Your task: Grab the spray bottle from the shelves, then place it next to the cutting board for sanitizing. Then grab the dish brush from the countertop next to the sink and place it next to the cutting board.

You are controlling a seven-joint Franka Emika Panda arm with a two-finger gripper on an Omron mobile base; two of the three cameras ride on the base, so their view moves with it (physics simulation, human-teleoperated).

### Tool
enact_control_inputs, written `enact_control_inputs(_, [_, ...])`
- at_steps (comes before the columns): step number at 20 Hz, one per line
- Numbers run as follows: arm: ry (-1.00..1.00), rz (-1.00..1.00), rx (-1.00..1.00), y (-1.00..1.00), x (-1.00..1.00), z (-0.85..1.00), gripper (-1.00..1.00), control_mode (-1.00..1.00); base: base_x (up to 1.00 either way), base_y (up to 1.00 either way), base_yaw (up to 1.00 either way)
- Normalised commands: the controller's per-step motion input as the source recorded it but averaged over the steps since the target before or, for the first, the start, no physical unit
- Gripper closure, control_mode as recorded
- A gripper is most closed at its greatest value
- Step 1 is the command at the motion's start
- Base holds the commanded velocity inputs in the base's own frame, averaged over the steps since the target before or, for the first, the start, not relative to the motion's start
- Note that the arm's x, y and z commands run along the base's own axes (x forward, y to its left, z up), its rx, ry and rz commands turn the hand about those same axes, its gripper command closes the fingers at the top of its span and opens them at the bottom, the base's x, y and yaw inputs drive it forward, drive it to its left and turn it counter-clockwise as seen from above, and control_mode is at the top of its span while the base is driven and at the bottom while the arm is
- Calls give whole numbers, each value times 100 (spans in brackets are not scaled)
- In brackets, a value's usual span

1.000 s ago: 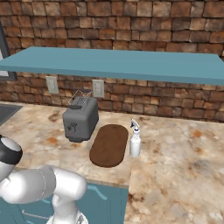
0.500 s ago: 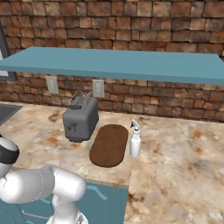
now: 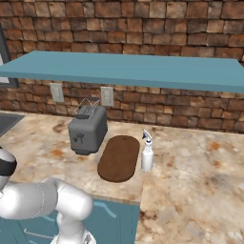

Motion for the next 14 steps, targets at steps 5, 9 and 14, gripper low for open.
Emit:
enact_control_inputs(5, [-1,0,-11,49,21,-32,-100,-100,0,0,0])
enact_control_inputs(9, [0,0,-7,35,21,-25,-100,-100,0,0,0])
enact_control_inputs(14, [0,0,-3,24,29,-20,-100,-100,0,0,0])
